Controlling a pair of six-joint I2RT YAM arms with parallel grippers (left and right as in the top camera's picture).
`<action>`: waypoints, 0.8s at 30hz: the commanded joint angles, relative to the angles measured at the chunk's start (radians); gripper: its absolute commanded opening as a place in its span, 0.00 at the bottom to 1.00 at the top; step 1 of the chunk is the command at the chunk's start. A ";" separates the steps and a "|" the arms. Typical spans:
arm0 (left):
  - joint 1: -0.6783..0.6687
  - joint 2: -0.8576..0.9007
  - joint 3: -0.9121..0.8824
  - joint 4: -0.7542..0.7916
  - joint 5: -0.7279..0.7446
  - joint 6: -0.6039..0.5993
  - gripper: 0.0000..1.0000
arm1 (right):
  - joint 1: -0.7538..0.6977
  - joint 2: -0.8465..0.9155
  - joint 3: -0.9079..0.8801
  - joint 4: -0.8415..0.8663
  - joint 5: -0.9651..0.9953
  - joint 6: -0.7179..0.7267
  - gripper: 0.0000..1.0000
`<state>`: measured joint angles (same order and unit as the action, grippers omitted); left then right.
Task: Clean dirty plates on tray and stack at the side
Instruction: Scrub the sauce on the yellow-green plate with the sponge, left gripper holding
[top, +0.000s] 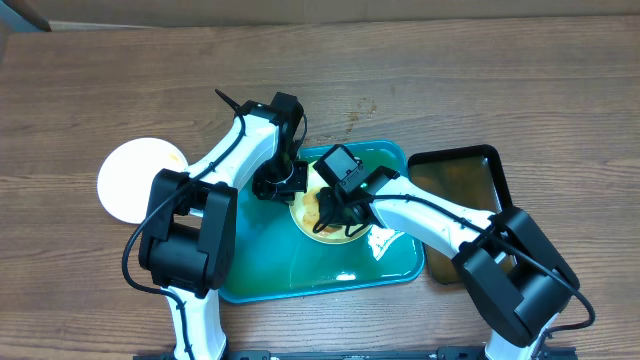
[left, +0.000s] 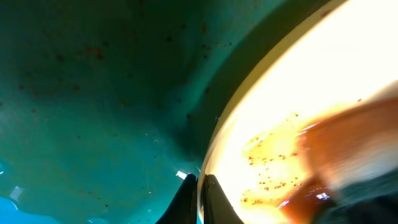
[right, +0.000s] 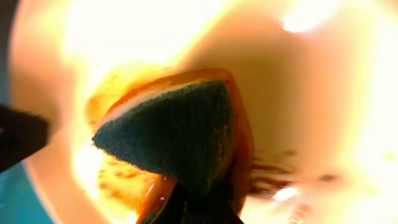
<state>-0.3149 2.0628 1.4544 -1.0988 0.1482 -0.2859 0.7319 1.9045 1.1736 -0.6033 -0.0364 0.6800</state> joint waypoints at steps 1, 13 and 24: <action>0.007 -0.010 -0.015 -0.003 -0.104 -0.010 0.04 | -0.023 0.007 -0.018 -0.038 0.182 -0.038 0.04; 0.007 -0.010 -0.015 -0.004 -0.103 -0.010 0.04 | -0.029 -0.089 0.078 -0.121 0.137 -0.265 0.04; 0.007 -0.010 -0.015 -0.003 -0.103 -0.010 0.04 | -0.034 -0.106 0.077 -0.134 0.136 -0.349 0.04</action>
<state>-0.3138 2.0605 1.4548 -1.1027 0.1127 -0.2859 0.7025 1.8263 1.2282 -0.7471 0.0856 0.3855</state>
